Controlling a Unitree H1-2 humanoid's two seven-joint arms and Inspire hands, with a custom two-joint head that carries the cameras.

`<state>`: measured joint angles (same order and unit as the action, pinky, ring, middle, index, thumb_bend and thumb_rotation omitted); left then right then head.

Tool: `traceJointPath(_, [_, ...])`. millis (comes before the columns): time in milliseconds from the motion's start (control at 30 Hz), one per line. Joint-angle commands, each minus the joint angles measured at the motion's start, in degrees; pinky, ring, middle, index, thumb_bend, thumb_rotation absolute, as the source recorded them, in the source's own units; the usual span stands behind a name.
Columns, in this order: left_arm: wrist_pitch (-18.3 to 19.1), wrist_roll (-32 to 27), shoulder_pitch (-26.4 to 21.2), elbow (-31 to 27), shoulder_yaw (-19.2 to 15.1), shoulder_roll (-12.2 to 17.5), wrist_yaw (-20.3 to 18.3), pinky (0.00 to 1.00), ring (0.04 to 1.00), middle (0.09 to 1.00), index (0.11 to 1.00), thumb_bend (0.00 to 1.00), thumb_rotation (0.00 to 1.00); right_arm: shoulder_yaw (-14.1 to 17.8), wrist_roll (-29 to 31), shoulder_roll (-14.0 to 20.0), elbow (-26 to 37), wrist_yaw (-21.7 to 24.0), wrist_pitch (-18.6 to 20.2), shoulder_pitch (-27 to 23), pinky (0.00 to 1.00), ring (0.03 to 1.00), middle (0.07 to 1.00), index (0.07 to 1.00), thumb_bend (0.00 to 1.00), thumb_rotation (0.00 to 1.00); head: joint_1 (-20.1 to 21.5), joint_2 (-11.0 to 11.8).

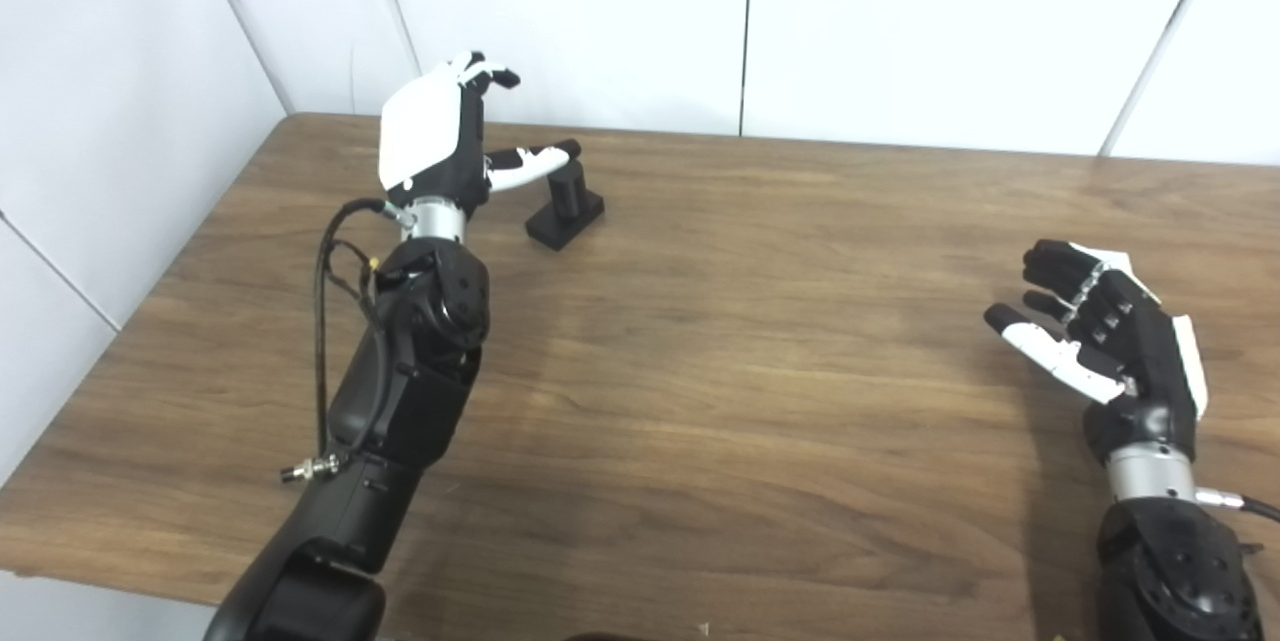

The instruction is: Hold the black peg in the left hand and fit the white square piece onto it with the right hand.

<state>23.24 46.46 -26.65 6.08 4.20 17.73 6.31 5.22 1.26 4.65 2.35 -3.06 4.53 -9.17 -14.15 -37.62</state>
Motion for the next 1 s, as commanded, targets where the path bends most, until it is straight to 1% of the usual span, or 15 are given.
traceJointPath(0, [1.17, 1.56, -3.82, 0.54, 0.61, 1.87, -0.17, 0.9, 0.951, 0.945, 0.732, 0.89, 0.5, -0.02, -0.15, 0.22, 2.43, 0.18, -1.33, -2.22, 0.7, 0.743, 0.704, 0.663, 0.66, 0.0, 0.05, -0.16])
traceJointPath(133, [2.51, 1.87, -4.28, 2.39, 2.19, 2.26, -1.71, 0.88, 0.952, 0.95, 0.727, 0.93, 0.53, -0.11, -0.52, 0.03, 2.49, -0.06, -0.89, -2.33, 0.71, 0.75, 0.708, 0.66, 0.67, 0.0, 0.1, -0.13])
traceJointPath(300, [2.6, 0.2, -3.93, 5.32, 3.3, 2.05, -2.66, 0.88, 0.938, 0.951, 0.719, 0.94, 0.51, -0.18, -0.62, -0.12, 2.27, -0.02, -1.04, -2.49, 0.71, 0.746, 0.71, 0.654, 0.67, 0.0, 0.46, -0.33])
traceJointPath(367, [2.56, 0.07, -3.62, 6.18, 3.7, 1.96, -2.58, 0.87, 0.934, 0.947, 0.719, 0.94, 0.52, -0.23, -0.74, -0.13, 2.35, -0.04, -0.91, -2.43, 0.71, 0.75, 0.712, 0.653, 0.68, 0.0, 0.56, -0.48])
traceJointPath(433, [2.73, -0.1, -3.33, 6.66, 3.86, 1.85, -2.58, 0.89, 0.942, 0.947, 0.721, 0.93, 0.53, -0.41, -1.59, 0.06, 2.34, -0.28, -0.89, -2.35, 0.7, 0.742, 0.711, 0.653, 0.68, 0.01, 0.59, -0.53])
traceJointPath(600, [2.89, -0.51, -3.6, 8.73, 3.92, 1.61, -1.94, 0.89, 0.938, 0.952, 0.713, 0.93, 0.53, -0.31, -1.95, 0.07, 2.45, -0.38, -1.07, -2.24, 0.68, 0.74, 0.713, 0.654, 0.67, 0.0, 0.53, -0.63])
traceJointPath(767, [3.27, -0.78, -3.74, 9.65, 4.37, 1.45, -2.11, 0.92, 0.947, 0.958, 0.714, 0.92, 0.52, 0.02, -1.09, 0.01, 2.55, -0.07, -0.85, -2.27, 0.69, 0.751, 0.722, 0.659, 0.68, 0.0, 0.5, -0.71])
traceJointPath(867, [2.98, -1.05, -3.68, 10.99, 4.57, 1.26, -1.45, 0.91, 0.943, 0.956, 0.718, 0.92, 0.51, 0.06, -1.01, 0.11, 2.72, -0.01, -0.64, -2.2, 0.71, 0.759, 0.727, 0.664, 0.67, 0.0, 0.5, -0.71])
traceJointPath(967, [2.29, -1.44, -3.56, 13.04, 4.86, 1.05, -0.28, 0.89, 0.94, 0.952, 0.713, 0.94, 0.5, 0.05, -1.39, 0.4, 3.06, -0.1, -0.25, -2.0, 0.71, 0.756, 0.724, 0.661, 0.67, 0.0, 0.8, -0.95])
